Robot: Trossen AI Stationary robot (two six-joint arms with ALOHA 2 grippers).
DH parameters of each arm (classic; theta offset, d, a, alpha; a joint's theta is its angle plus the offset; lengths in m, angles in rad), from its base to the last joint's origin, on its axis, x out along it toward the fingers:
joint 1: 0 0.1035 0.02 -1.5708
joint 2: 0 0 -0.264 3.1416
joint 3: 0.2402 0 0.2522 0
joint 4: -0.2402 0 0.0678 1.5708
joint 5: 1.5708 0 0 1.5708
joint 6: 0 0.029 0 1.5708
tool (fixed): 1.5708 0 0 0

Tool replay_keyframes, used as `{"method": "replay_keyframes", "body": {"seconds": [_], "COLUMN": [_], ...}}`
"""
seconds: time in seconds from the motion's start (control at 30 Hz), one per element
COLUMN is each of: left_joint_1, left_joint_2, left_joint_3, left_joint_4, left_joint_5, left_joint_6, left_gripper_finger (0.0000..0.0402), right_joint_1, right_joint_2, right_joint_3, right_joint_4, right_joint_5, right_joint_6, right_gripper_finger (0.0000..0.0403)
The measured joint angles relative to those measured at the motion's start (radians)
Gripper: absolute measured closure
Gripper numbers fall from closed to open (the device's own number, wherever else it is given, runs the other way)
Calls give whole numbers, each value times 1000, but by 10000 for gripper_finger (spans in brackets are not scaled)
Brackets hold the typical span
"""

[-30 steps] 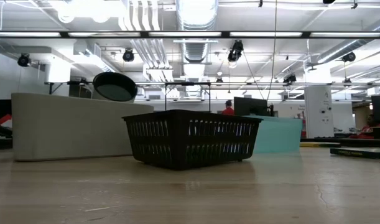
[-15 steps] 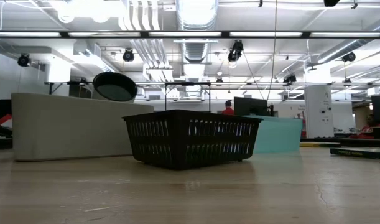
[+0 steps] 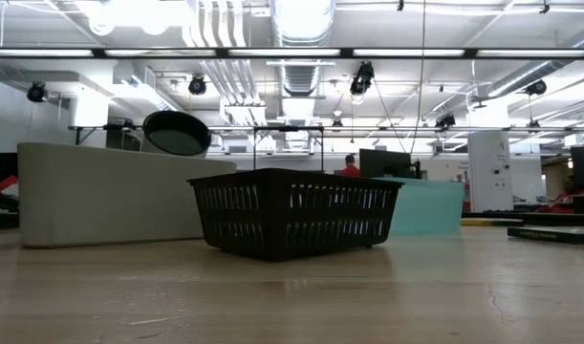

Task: Pick & Place School Supplies
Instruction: Put the crayon box into the light green bin

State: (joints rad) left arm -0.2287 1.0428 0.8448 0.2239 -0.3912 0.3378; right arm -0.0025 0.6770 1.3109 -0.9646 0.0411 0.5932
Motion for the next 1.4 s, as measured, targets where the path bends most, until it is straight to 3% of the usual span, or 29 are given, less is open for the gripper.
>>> {"method": "replay_keyframes", "body": {"seconds": [0.2,0.47,0.8,0.97,1.4], "left_joint_1": [0,0,0,0,0], "left_joint_2": [0,0,0,0,0], "left_joint_3": [0,0,0,0,0], "left_joint_4": [-1,-2,-1,0,-3], "left_joint_5": [0,0,0,1,1], "left_joint_6": [-1,-1,0,-1,-1], "left_gripper_finger": [254,254,254,254,254], "right_joint_1": [0,0,0,0,86], "right_joint_2": [109,154,129,88,30], "right_joint_3": [138,101,-117,-255,-569], "right_joint_4": [-255,-266,-178,-33,170], "right_joint_5": [-95,-113,-165,-278,-331], "right_joint_6": [105,36,104,175,541], "right_gripper_finger": [367,367,367,367,367]}}
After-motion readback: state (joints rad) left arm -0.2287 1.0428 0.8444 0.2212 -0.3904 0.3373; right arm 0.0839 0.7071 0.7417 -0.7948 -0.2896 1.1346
